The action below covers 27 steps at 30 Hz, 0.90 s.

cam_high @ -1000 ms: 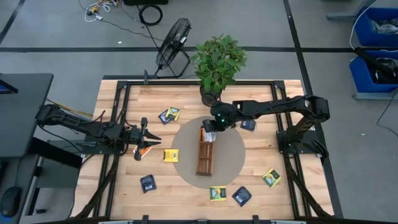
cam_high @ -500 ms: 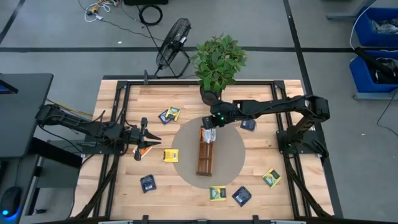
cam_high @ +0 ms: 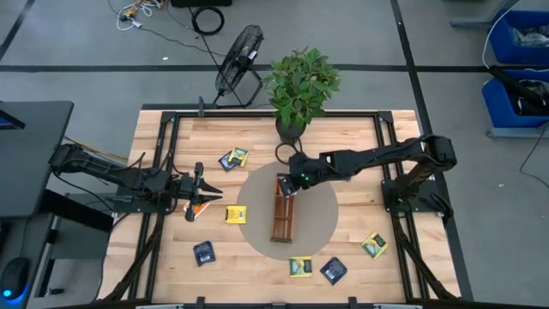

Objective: Pick & Place Tea
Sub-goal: Put the orange tea bag into the top compartment of the top section wooden organizer

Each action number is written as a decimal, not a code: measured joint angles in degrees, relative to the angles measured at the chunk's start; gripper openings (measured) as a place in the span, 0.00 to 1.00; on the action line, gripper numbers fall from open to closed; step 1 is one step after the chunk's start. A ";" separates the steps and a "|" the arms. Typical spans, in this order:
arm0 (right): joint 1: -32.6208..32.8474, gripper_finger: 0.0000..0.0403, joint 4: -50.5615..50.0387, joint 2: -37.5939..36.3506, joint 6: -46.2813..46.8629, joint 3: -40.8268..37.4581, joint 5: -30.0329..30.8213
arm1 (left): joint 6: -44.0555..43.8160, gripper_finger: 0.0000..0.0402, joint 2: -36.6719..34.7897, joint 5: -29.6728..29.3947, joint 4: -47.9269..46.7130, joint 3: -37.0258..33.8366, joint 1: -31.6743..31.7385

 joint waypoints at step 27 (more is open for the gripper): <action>2.47 0.25 0.80 3.87 0.96 -0.02 4.32 | 0.14 0.17 0.02 -0.02 -0.04 0.01 -0.01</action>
